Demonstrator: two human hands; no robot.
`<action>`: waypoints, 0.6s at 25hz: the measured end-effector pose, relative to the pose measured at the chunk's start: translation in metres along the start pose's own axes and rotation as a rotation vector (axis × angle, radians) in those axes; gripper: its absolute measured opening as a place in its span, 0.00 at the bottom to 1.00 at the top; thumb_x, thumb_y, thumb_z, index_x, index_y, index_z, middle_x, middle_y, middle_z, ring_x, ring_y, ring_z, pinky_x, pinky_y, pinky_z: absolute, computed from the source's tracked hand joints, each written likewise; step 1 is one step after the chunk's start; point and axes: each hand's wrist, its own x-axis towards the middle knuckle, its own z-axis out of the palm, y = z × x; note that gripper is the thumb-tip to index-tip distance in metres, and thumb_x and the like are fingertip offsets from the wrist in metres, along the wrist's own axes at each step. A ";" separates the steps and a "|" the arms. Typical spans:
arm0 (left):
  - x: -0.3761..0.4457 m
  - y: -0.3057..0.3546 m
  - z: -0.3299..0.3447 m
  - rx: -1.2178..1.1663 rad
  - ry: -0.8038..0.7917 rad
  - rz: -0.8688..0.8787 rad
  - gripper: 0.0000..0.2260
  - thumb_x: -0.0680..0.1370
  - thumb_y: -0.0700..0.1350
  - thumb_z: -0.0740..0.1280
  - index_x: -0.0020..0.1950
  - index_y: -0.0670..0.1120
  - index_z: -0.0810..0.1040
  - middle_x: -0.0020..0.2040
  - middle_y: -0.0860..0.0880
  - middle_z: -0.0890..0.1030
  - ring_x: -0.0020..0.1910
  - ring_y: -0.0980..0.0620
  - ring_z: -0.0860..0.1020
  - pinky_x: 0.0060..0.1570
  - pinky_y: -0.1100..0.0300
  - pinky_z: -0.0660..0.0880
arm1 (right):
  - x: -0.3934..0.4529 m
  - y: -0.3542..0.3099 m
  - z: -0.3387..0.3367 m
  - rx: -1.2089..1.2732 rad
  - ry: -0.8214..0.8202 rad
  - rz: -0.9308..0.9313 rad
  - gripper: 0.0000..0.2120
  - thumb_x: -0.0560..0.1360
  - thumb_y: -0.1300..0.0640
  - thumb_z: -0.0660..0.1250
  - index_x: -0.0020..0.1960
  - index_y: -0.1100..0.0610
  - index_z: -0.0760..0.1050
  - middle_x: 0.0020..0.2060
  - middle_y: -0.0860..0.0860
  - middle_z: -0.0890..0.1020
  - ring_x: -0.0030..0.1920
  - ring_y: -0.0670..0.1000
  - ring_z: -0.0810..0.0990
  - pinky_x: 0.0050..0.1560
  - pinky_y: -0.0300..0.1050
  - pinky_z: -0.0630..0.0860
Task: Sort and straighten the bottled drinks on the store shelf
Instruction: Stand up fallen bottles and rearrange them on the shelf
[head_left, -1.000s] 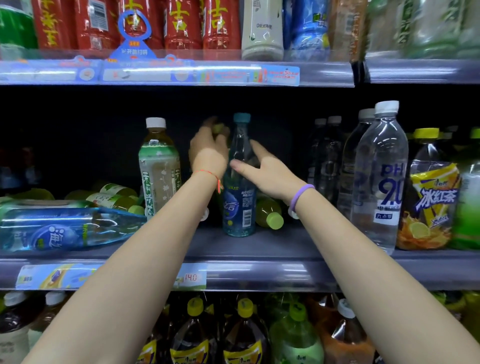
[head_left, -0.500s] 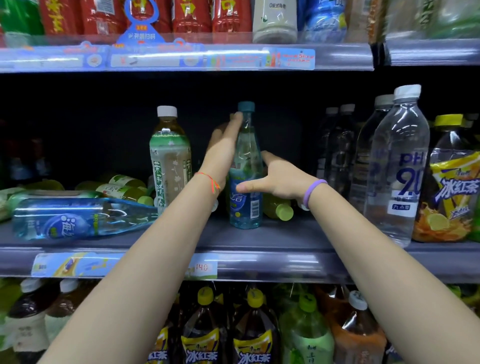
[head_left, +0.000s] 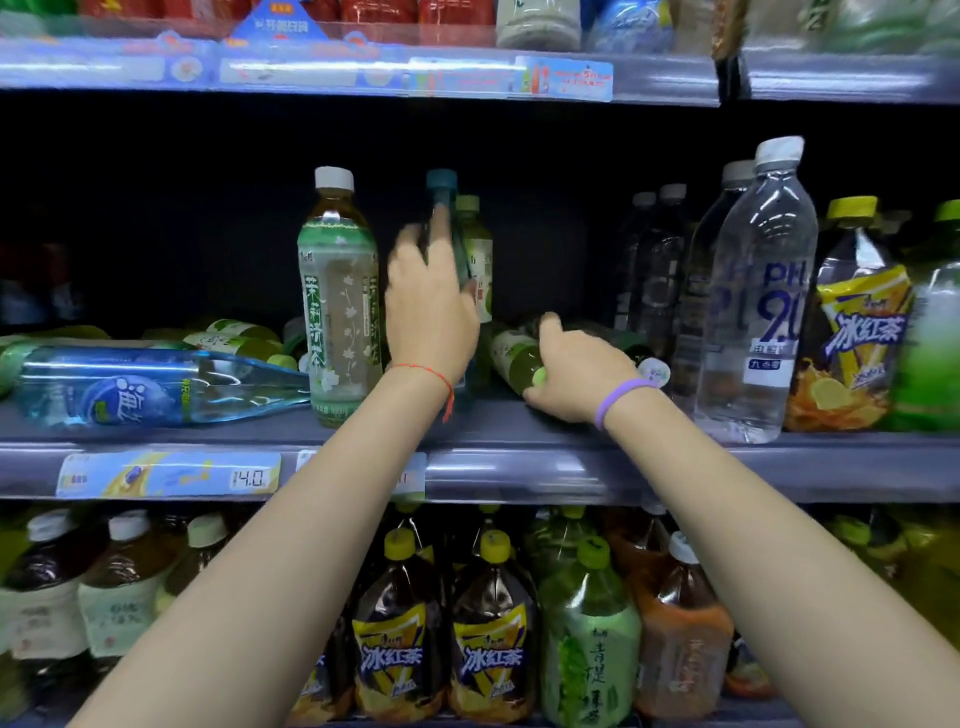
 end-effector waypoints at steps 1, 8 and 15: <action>-0.006 0.001 0.000 0.059 0.084 0.126 0.29 0.76 0.37 0.65 0.77 0.43 0.65 0.71 0.36 0.67 0.68 0.35 0.69 0.63 0.44 0.71 | -0.001 0.001 -0.001 0.053 0.044 -0.002 0.32 0.76 0.52 0.65 0.74 0.61 0.55 0.56 0.60 0.79 0.50 0.62 0.78 0.43 0.48 0.70; -0.026 0.020 0.000 -0.189 -0.470 0.086 0.34 0.74 0.50 0.72 0.76 0.48 0.63 0.68 0.43 0.70 0.61 0.42 0.75 0.59 0.50 0.74 | 0.015 0.014 -0.044 0.608 0.625 -0.001 0.17 0.77 0.47 0.68 0.56 0.59 0.73 0.45 0.52 0.79 0.45 0.53 0.77 0.45 0.44 0.70; -0.024 0.038 0.017 -0.254 -0.454 -0.111 0.25 0.73 0.56 0.74 0.64 0.46 0.70 0.60 0.45 0.80 0.58 0.41 0.78 0.56 0.45 0.77 | 0.025 0.016 -0.060 0.724 0.665 0.057 0.21 0.75 0.40 0.68 0.59 0.56 0.76 0.48 0.51 0.74 0.45 0.49 0.73 0.48 0.42 0.71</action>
